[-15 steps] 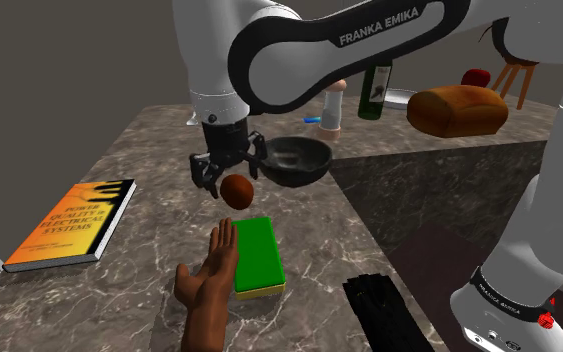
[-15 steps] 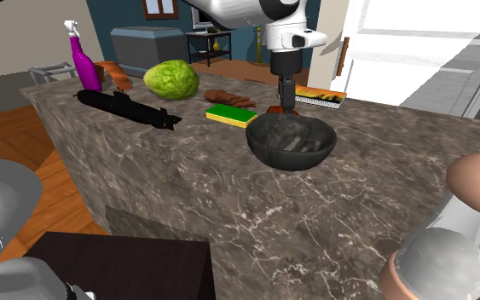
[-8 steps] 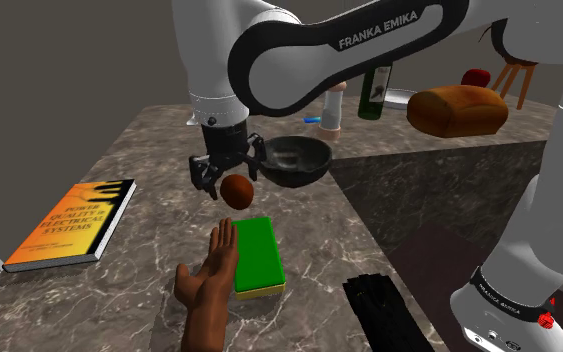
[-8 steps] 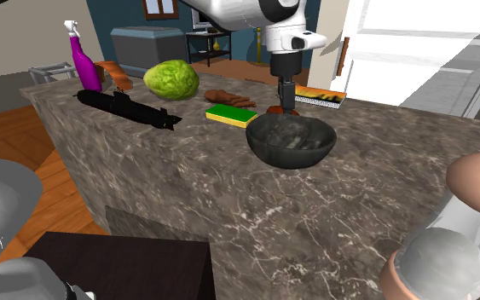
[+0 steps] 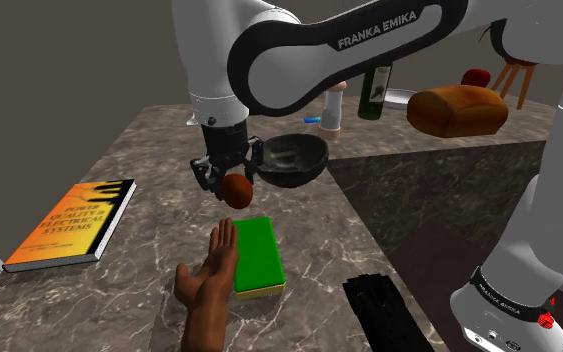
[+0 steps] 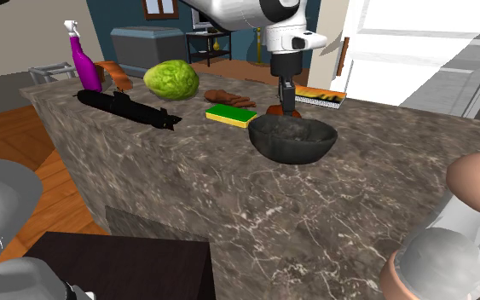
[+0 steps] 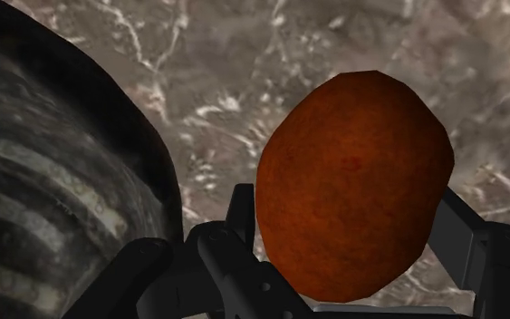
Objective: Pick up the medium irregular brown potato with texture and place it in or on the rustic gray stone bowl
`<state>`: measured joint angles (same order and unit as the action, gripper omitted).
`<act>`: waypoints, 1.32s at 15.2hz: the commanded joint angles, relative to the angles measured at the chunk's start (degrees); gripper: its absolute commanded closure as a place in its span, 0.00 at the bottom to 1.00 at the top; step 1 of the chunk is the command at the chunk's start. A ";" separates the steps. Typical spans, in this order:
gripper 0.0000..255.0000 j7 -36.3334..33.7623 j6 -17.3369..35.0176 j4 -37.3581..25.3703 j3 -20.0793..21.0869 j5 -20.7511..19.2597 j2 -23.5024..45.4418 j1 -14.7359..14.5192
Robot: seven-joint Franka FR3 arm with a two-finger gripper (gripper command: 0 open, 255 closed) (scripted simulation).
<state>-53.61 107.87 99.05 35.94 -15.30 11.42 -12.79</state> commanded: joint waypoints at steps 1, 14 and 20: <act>1.00 -0.01 -0.08 0.13 -0.06 0.02 0.04 0.05; 1.00 1.65 -8.63 -7.99 0.30 0.93 -0.68 -0.26; 1.00 2.13 -13.41 -13.26 0.47 0.73 -0.12 -0.84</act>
<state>-51.65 95.25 86.43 36.39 -14.69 11.49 -13.64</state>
